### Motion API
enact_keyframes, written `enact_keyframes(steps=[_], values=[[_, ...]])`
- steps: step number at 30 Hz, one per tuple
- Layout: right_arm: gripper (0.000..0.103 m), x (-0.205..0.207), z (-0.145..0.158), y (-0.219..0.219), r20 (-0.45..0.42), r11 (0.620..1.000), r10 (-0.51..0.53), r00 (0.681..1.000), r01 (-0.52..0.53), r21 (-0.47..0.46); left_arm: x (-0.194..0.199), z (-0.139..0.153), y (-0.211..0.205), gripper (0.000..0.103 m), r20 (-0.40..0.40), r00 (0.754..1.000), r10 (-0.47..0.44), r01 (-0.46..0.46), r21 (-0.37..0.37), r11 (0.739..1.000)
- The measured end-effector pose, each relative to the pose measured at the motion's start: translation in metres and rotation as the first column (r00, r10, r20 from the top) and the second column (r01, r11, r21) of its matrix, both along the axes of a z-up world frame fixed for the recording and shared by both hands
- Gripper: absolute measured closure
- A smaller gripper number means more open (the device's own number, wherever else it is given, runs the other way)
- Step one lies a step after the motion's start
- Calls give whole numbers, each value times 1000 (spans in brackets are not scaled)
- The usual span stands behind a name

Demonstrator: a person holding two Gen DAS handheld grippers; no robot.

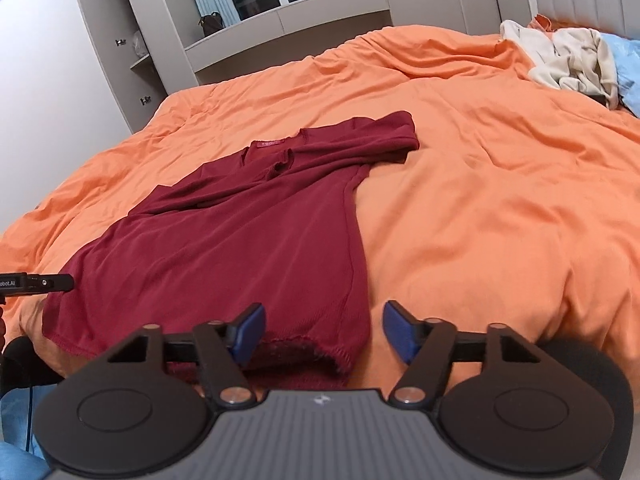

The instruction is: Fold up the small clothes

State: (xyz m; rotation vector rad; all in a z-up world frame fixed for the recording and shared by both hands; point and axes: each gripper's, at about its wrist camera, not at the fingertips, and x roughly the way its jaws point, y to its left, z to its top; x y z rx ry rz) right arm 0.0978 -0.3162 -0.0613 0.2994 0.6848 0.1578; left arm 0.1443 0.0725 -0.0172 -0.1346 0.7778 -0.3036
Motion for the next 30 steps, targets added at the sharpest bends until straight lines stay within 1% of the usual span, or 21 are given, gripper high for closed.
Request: enact_keyframes(steps=[1, 2, 4, 5, 6, 7, 9, 11, 12, 14, 17, 21, 25, 27, 28, 30], values=[[56, -2, -1, 1, -1, 1000, -5, 1000, 5, -3, -1, 0, 1, 41, -7, 1000, 12, -12, -6, 1000], [73, -4, -2, 1, -4, 1000, -8, 1000, 8, -6, -1, 0, 2, 47, -22, 999, 29, -30, -14, 999], [81, -7, -2, 0, -2, 1000, -15, 1000, 15, -2, -2, 2, 7, 52, -40, 998, 53, -55, -38, 998], [87, -8, -2, 0, 4, 1000, -13, 1000, 13, 4, -2, 3, 10, 53, -49, 997, 61, -64, -55, 996], [89, -9, 0, -2, 12, 1000, -13, 1000, 13, 10, -2, 4, 12, 55, -57, 996, 69, -73, -72, 995], [96, -10, 3, -3, 23, 1000, -23, 999, 22, 9, -2, 5, 14, 57, -61, 995, 73, -78, -89, 993], [97, -11, 12, -11, 62, 998, -68, 996, 67, 5, -2, 7, 16, 58, -60, 995, 80, -86, -113, 990], [97, -10, 18, -23, 83, 996, -86, 993, 83, 44, -1, 9, 14, 57, -54, 995, 79, -85, -120, 989], [97, -8, 20, -28, 84, 995, -92, 992, 88, 52, 0, 10, 12, 57, -52, 996, 75, -81, -122, 989], [97, -5, 20, -28, 81, 995, -92, 992, 90, 31, 2, 10, 9, 56, -49, 996, 69, -74, -121, 990], [97, -2, 16, -25, 72, 996, -86, 994, 86, 11, 4, 9, 7, 54, -54, 995, 80, -85, -95, 992], [97, -1, 11, -28, 71, 993, -117, 991, 116, 11, 7, 7, 15, 54, -69, 992, 102, -107, -71, 992], [97, 3, 5, -35, 65, 990, -137, 988, 136, 18, 9, 7, 21, 54, -71, 992, 108, -114, -94, 989], [97, 8, 3, -36, 60, 990, -144, 988, 143, 18, 10, 7, 18, 54, -68, 993, 99, -105, -89, 990], [97, 10, 2, -36, 58, 989, -145, 988, 144, 14, 10, 7, 17, 55, -67, 994, 89, -95, -91, 991], [97, 13, 0, -36, 58, 989, -148, 987, 147, 10, 12, 7, 12, 61, -71, 996, 52, -60, -116, 991]])
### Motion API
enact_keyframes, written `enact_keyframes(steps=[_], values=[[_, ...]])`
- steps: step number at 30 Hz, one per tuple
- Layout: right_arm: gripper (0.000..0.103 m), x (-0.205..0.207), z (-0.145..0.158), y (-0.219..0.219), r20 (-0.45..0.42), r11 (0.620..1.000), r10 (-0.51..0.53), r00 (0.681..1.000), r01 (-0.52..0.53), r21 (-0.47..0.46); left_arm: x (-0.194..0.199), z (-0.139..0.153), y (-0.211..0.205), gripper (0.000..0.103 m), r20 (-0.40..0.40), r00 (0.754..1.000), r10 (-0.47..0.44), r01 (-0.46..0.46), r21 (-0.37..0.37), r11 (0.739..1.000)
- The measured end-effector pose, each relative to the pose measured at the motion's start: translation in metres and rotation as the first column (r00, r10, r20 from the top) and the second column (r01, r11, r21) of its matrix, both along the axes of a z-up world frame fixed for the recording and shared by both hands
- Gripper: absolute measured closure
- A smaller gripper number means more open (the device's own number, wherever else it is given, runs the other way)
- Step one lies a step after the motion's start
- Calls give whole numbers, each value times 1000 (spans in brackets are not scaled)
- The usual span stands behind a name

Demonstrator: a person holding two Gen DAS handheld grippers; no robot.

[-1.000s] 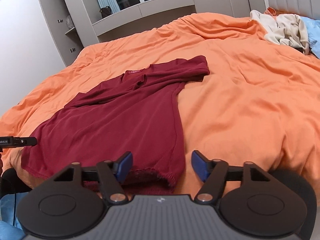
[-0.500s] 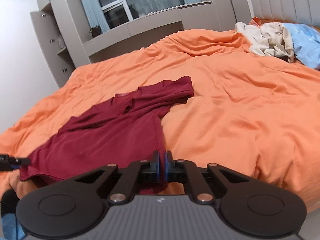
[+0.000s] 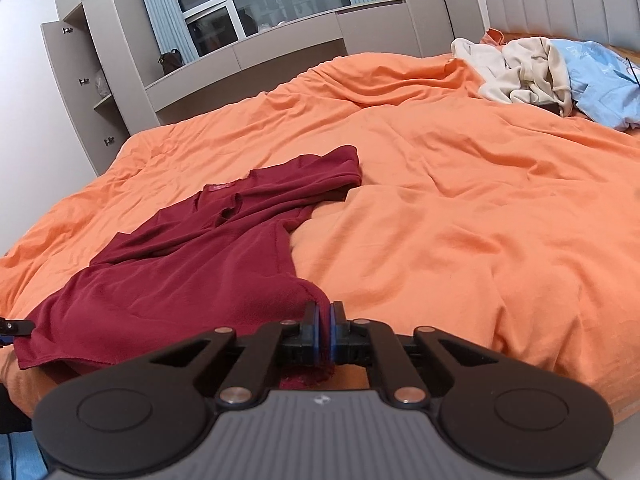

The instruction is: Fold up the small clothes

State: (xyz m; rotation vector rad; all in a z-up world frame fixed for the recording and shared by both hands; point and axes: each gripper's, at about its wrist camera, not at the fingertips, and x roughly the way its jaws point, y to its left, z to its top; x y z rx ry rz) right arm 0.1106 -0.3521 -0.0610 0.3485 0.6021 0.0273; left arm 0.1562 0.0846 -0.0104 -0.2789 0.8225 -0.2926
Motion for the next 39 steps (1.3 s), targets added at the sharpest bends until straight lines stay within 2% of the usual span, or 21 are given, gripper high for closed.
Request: enact_keyframes(steps=[2, 7, 10, 12, 15, 17, 18, 19, 21, 22, 23, 28, 30, 34, 37, 39], values=[[97, 2, -1, 0, -4, 1000, -3, 1000, 3, 1, 1, 1, -6, 68, -6, 1000, -24, 24, -25, 999], [97, 5, -4, -2, -19, 1000, -2, 1000, 2, 8, -5, 10, -17, 76, -2, 998, -64, 64, -56, 996], [96, 2, -4, 0, -19, 1000, 8, 1000, -8, 2, -9, 13, -15, 77, -17, 998, -59, 57, -71, 996], [91, -1, -3, 0, -20, 1000, 20, 1000, -20, 6, -12, 13, -11, 77, -30, 998, -49, 46, -85, 995], [77, -6, -2, 1, -21, 999, 42, 999, -41, 17, -17, 13, -6, 82, -48, 999, -23, 21, -54, 998], [51, -9, -2, 2, -17, 997, 67, 998, -66, 44, -19, 12, -4, 88, -55, 998, -3, 0, -47, 999], [50, -10, -3, 3, -16, 995, 79, 997, -78, 57, -20, 11, -2, 90, -59, 998, 7, -10, -47, 999], [51, -11, -4, 4, -18, 995, 82, 996, -80, 61, -20, 11, -1, 93, -61, 998, 19, -22, -44, 999], [61, -11, -5, 8, -29, 996, 71, 997, -70, 48, -21, 11, 0, 96, -53, 997, 49, -51, -37, 998], [82, -12, -5, 9, -32, 997, 64, 997, -63, 42, -23, 12, 0, 97, -42, 997, 64, -65, -33, 997], [90, -13, -4, 11, -34, 997, 65, 997, -64, 44, -26, 14, 0, 97, -30, 997, 75, -75, -25, 997], [95, -35, 16, 17, 36, 996, 84, 996, -85, 35, -48, 35, 1, 98, 66, 992, 106, -109, 36, 993], [96, -46, 28, 19, 68, 995, 92, 994, -94, 28, -57, 43, 7, 98, 90, 989, 117, -121, 36, 992], [96, -58, 38, 29, 68, 994, 106, 992, -103, -45, -65, 42, 14, 98, 83, 990, 115, -121, 60, 991], [95, -52, 24, 33, 12, 993, 109, 994, -108, -47, -61, 24, 15, 97, 35, 992, 119, -121, 80, 989], [94, -50, 17, 38, -13, 989, 119, 993, -120, -85, -61, 15, 11, 95, 23, 993, 117, -119, 128, 985]])
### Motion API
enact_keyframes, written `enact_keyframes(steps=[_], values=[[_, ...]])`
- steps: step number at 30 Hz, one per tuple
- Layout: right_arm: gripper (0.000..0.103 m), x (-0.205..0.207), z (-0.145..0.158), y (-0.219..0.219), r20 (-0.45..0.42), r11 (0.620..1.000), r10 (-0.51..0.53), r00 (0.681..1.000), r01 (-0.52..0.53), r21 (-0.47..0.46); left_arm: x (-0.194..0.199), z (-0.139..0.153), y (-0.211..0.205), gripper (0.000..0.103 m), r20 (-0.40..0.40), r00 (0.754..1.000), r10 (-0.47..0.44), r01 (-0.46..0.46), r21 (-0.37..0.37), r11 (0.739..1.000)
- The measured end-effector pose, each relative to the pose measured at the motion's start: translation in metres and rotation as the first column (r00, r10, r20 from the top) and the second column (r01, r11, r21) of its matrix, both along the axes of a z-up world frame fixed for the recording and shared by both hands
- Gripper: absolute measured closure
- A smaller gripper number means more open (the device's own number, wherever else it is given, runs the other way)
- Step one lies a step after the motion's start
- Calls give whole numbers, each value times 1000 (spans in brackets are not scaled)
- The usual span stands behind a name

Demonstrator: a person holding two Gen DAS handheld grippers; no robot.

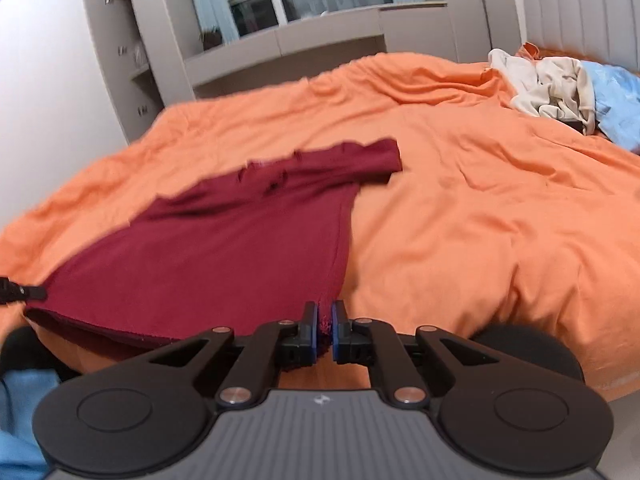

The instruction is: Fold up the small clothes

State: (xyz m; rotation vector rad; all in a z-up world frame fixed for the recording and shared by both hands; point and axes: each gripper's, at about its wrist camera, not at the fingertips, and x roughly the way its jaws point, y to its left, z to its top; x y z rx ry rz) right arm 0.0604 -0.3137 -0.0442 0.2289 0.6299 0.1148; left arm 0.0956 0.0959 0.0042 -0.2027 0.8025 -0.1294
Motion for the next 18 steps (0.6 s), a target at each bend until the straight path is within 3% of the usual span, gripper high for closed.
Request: enact_keyframes(steps=[3, 4, 5, 6, 7, 8, 9, 11, 13, 18], values=[[81, 0, -3, 8, -7, 998, 25, 1000, -25, -52, -3, -7, -1, 84, -3, 1000, 11, -11, 26, 1000], [68, 0, -3, 10, -3, 997, 33, 999, -33, -71, -5, -7, -1, 75, 5, 1000, 14, -15, 32, 999], [48, -2, -2, 13, 3, 994, 46, 999, -45, -104, -7, -6, -1, 60, 18, 1000, 19, -20, 41, 999], [39, -4, -2, 16, 12, 989, 61, 998, -59, -133, -9, -5, -1, 51, 30, 999, 29, -31, 55, 998], [27, -6, -1, 19, 24, 983, 80, 996, -75, -167, -12, -5, -1, 33, 42, 998, 40, -43, 69, 997], [23, -8, 0, 22, 34, 976, 103, 994, -94, -198, -14, -4, -2, 24, 55, 997, 50, -54, 81, 995], [20, -10, 0, 26, 40, 967, 125, 991, -113, -230, -17, -3, -2, 22, 73, 996, 59, -65, 92, 994], [5, -13, 1, 34, 44, 947, 163, 986, -144, -286, -20, -1, -5, 9, 95, 993, 76, -85, 103, 991], [2, -17, 1, 43, 48, 919, 208, 977, -179, -351, -22, 2, -6, 1, 115, 988, 98, -111, 108, 988], [0, -22, -9, 69, 34, 812, 270, 962, -209, -546, -30, 11, -11, 1, 189, 974, 121, -152, 157, 976]])
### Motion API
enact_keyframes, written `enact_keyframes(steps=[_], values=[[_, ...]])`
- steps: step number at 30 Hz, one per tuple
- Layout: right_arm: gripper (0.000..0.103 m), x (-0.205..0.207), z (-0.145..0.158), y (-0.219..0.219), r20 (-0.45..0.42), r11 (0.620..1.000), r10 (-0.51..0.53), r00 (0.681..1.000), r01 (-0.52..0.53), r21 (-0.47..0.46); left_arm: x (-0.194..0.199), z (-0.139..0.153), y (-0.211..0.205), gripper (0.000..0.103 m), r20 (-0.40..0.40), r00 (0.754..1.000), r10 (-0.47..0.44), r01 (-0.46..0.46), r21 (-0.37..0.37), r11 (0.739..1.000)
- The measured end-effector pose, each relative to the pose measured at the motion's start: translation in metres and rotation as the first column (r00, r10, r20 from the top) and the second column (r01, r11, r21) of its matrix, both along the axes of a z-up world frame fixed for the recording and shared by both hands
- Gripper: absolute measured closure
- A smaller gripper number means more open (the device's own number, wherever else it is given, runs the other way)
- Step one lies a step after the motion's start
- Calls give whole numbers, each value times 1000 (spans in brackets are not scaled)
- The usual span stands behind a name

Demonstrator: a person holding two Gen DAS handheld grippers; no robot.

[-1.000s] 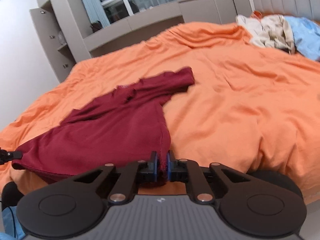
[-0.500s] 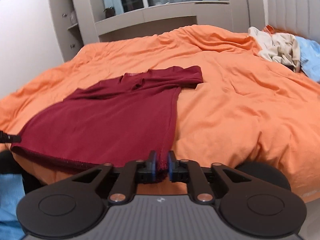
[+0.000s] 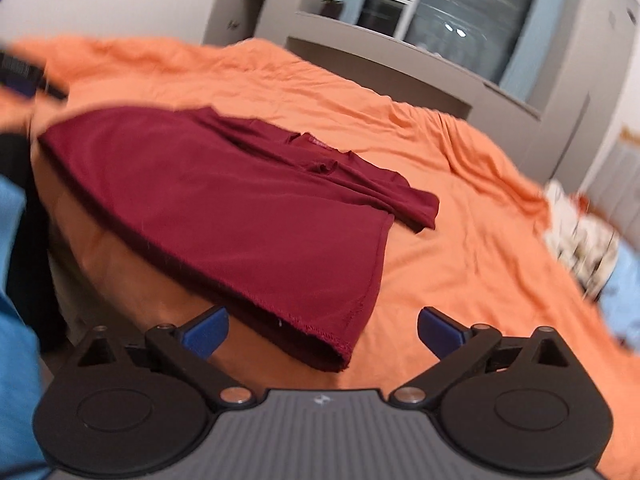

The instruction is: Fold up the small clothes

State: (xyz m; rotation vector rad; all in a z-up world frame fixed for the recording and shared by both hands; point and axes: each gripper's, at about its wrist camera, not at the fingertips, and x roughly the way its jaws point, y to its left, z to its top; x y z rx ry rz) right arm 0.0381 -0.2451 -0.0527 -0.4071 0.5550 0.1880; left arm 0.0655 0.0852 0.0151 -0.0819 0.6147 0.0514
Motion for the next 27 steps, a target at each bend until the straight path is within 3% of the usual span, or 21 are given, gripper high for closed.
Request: enact_keyframes(steps=[4, 9, 12, 14, 16, 19, 23, 27], values=[[0, 5, -20, 19, 9, 987, -1, 1000, 3, -158, -1, 5, -4, 0, 4, 1000, 4, -4, 31, 1000], [1, 2, -40, 48, 115, 939, 65, 991, -21, -343, -3, 8, -12, 0, 1, 997, -74, 74, 22, 997], [17, 2, -46, 58, 143, 933, 106, 984, -48, -358, -6, 9, -17, 0, 17, 994, -111, 111, 3, 994], [61, 1, -46, 61, 126, 943, 146, 981, -99, -319, -9, 9, -23, 0, 24, 990, -139, 139, 1, 990], [80, 1, -45, 62, 110, 951, 169, 979, -133, -278, -9, 8, -28, 0, 14, 987, -161, 161, 22, 987], [98, 3, -42, 62, 103, 961, 185, 977, -158, -227, -12, 3, -36, 0, 7, 982, -189, 188, 71, 980], [98, 12, -21, 48, 85, 987, 155, 984, -151, -56, -15, -3, -45, 0, 4, 972, -233, 231, 120, 966], [98, 34, 5, 28, 70, 983, 127, 989, -135, 122, -18, -10, -54, 0, 4, 954, -300, 297, 128, 946]])
